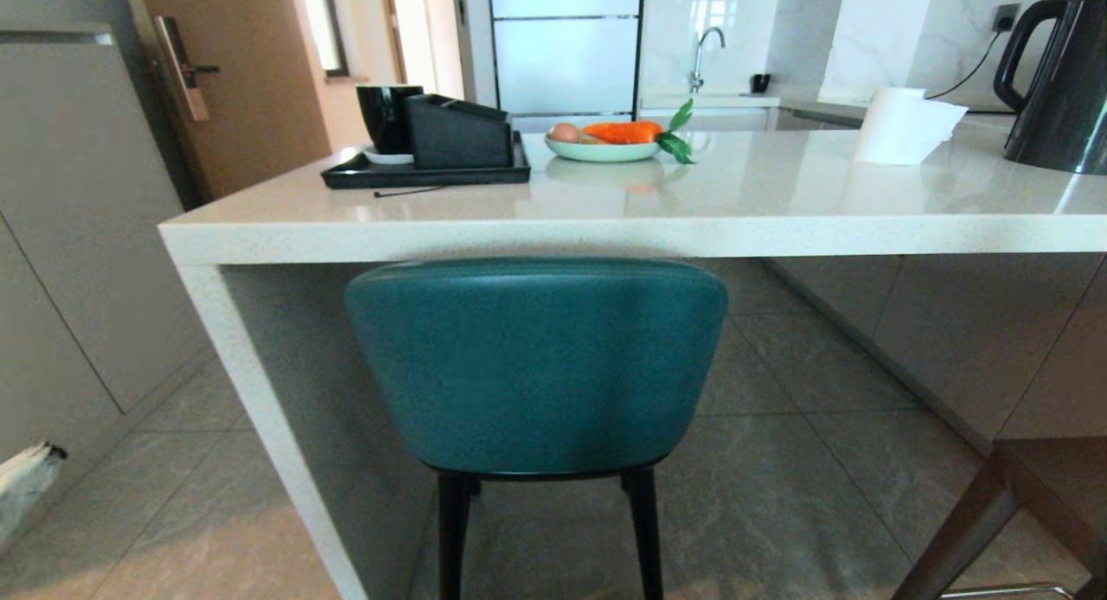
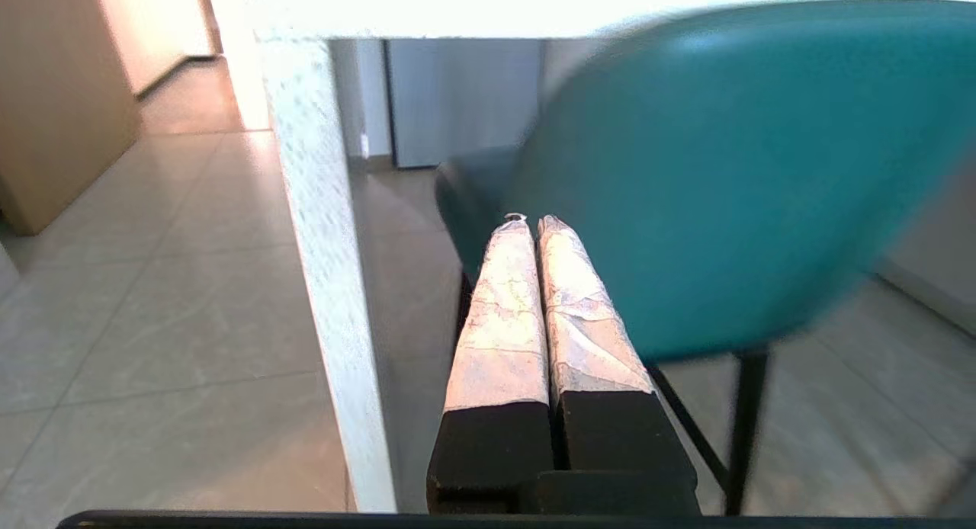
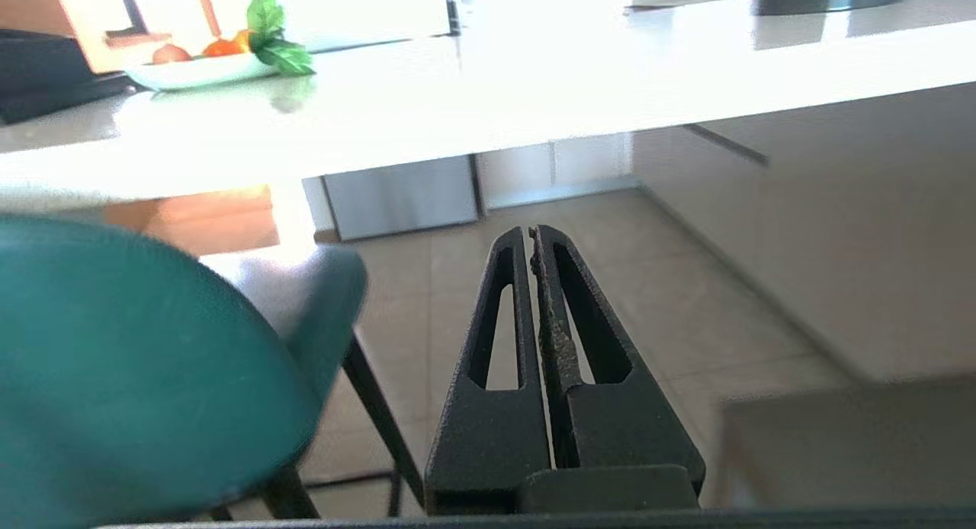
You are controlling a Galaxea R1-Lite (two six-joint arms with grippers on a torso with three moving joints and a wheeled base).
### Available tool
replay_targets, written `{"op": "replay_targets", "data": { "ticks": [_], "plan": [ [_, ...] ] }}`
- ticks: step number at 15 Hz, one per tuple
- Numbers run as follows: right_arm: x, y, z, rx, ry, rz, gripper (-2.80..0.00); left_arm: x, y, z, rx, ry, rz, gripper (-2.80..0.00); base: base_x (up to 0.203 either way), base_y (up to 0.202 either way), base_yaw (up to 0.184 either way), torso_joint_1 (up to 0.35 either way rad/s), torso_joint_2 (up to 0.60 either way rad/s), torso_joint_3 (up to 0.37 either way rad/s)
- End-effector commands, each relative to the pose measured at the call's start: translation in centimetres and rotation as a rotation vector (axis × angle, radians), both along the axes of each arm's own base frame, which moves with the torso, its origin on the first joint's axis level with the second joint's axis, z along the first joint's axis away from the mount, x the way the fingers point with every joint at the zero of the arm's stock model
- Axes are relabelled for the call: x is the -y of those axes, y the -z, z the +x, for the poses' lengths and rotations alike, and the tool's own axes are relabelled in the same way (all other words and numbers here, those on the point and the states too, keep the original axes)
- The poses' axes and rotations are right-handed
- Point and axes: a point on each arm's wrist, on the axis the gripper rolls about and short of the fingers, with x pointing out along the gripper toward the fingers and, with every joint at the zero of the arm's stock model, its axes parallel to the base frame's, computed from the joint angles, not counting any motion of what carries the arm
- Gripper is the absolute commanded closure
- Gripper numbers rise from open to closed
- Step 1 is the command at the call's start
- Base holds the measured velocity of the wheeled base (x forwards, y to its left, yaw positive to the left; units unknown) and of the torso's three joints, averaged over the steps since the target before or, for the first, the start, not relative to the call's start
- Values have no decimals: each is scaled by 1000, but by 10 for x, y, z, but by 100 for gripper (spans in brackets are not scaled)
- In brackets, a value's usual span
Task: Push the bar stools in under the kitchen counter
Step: Push the gray chair back under the dining table
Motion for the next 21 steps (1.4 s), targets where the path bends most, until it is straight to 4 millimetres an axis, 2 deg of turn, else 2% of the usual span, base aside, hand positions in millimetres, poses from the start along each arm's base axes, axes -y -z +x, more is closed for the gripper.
{"op": "replay_targets", "data": {
  "ticks": [1, 3, 5, 7, 9, 10, 12, 14, 15, 16, 18, 19, 21],
  "plan": [
    [12, 4, -44, 30, 34, 7, 0, 0, 3, -50, 84, 19, 7, 0, 0, 0, 0, 0, 0, 0],
    [14, 12, -61, 31, 148, -14, 0, 2, 12, -76, 72, 74, 20, 0, 0, 0, 0, 0, 0, 0],
    [11, 22, -82, 57, 209, -63, 0, 3, 23, -91, 42, 142, 32, 0, 0, 0, 0, 0, 0, 0],
    [10, 30, -97, 95, 204, -104, 0, 3, 39, -93, 45, 141, 51, 0, 0, 0, 0, 0, 0, 0],
    [9, 46, -108, 116, 160, -138, 0, 1, 49, -87, 26, 9, 70, 0, 0, 0, 0, 0, 0, 0],
    [8, 57, -107, 106, 142, -163, 0, -1, 60, -80, -7, -48, 117, 0, 0, 0, 0, 0, 0, 0],
    [8, 84, -91, 28, 115, -160, 0, -3, 89, -64, -47, -163, 180, 0, 0, 0, 0, 0, 0, 0],
    [8, 114, -75, -50, 103, -161, 0, -4, 106, -57, -58, -203, 177, 0, 0, 0, 0, 0, 0, 0],
    [8, 128, -70, -87, 94, -167, 0, -5, 104, -57, -58, -216, 143, 0, 0, 0, 0, 0, 0, 0],
    [7, 134, -68, -100, 71, -154, 0, -5, 104, -57, -65, -222, 103, 0, 0, 0, 0, 0, 0, 0],
    [5, 139, -67, -150, -46, -106, 0, -5, 104, -57, -73, -221, 90, 0, 0, 0, 0, 0, 0, 0],
    [5, 145, -67, -214, -64, -111, 0, -5, 104, -57, -70, -224, 98, 0, 0, 0, 0, 0, 0, 0],
    [4, 146, -67, -222, -98, -166, 0, -5, 103, -57, -59, -219, 141, 0, 0, 0, 0, 0, 0, 0]
  ]
}}
